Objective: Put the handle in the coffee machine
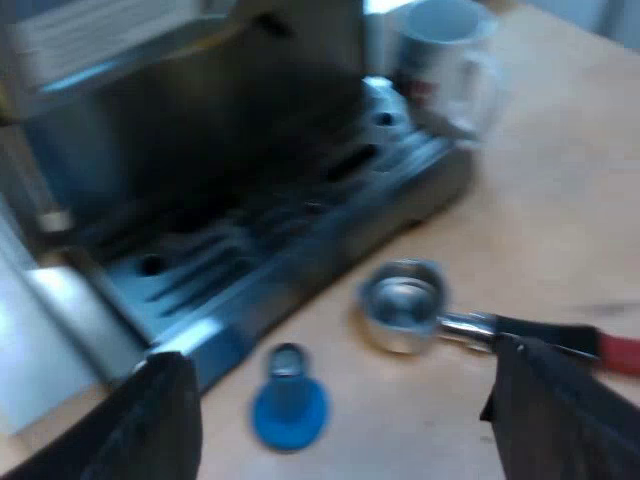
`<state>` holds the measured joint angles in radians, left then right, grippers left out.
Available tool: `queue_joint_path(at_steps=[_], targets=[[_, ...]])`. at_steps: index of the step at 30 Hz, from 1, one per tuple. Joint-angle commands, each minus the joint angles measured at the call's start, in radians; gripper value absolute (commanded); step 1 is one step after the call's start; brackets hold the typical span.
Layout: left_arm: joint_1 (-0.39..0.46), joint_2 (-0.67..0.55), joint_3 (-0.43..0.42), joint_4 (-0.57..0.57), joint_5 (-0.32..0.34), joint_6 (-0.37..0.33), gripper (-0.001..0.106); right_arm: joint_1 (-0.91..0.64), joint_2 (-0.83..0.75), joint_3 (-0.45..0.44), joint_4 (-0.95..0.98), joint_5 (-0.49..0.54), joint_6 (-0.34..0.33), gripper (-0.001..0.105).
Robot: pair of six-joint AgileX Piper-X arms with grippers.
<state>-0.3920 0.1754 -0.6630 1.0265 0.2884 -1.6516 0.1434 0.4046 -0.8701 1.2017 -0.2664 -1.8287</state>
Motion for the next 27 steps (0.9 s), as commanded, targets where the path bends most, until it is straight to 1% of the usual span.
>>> queue_joint_path(at_steps=[1, 3, 4, 5, 6, 7, 9, 11, 13, 14, 16, 17, 19, 23, 25, 26, 27], targets=[[-0.099, 0.045, -0.009, -0.014, 0.025, -0.013, 0.063, 0.062, 0.066, -0.035, 0.011, -0.013, -0.015, 0.052], [-0.113, 0.056, -0.009, -0.014, 0.025, -0.013, 0.063, 0.09, 0.093, -0.044, 0.012, -0.013, -0.015, 0.052], [-0.131, 0.066, -0.009, -0.014, 0.025, -0.011, 0.063, 0.132, 0.128, -0.055, 0.013, -0.007, -0.011, 0.052], [-0.168, 0.091, -0.009, -0.014, 0.025, -0.004, 0.063, 0.164, 0.153, -0.06, 0.013, -0.003, -0.006, 0.052], [-0.176, 0.097, -0.009, -0.014, 0.025, -0.002, 0.063, 0.175, 0.161, -0.062, 0.013, 0.0, -0.006, 0.052], [-0.214, 0.126, -0.009, -0.015, 0.025, 0.005, 0.063, 0.211, 0.185, -0.063, 0.013, 0.001, -0.006, 0.052], [-0.243, 0.149, -0.009, -0.015, 0.028, 0.005, 0.063, 0.265, 0.222, -0.063, 0.013, 0.004, -0.001, 0.052], [-0.281, 0.18, -0.009, -0.015, 0.03, 0.013, 0.063, 0.339, 0.265, -0.063, 0.007, 0.05, 0.054, 0.052], [-0.311, 0.197, -0.009, -0.019, 0.03, 0.023, 0.063, 0.373, 0.286, -0.063, 0.003, 0.079, 0.079, 0.052], [-0.325, 0.205, -0.009, -0.018, 0.03, 0.034, 0.063, 0.44, 0.331, -0.063, -0.011, 0.115, 0.105, 0.052], [-0.342, 0.214, -0.009, -0.018, 0.03, 0.049, 0.063, 0.453, 0.34, -0.063, -0.017, 0.125, 0.114, 0.052], [-0.348, 0.217, -0.009, -0.016, 0.03, 0.061, 0.063, 0.527, 0.394, -0.063, -0.039, 0.163, 0.156, 0.052], [-0.349, 0.217, -0.005, -0.016, 0.03, 0.063, 0.063, 0.571, 0.429, -0.063, -0.056, 0.18, 0.182, 0.052], [-0.349, 0.217, -0.005, -0.016, 0.03, 0.063, 0.063, 0.637, 0.498, -0.063, -0.084, 0.211, 0.196, 0.052], [-0.349, 0.217, -0.005, -0.016, 0.03, 0.063, 0.063, 0.679, 0.569, -0.063, -0.088, 0.211, 0.196, 0.041], [-0.349, 0.217, -0.005, -0.016, 0.03, 0.063, 0.063, 0.687, 0.585, -0.063, -0.088, 0.211, 0.196, 0.038], [-0.349, 0.217, -0.005, -0.016, 0.03, 0.063, 0.063, 0.696, 0.61, -0.063, -0.088, 0.211, 0.196, 0.031]])
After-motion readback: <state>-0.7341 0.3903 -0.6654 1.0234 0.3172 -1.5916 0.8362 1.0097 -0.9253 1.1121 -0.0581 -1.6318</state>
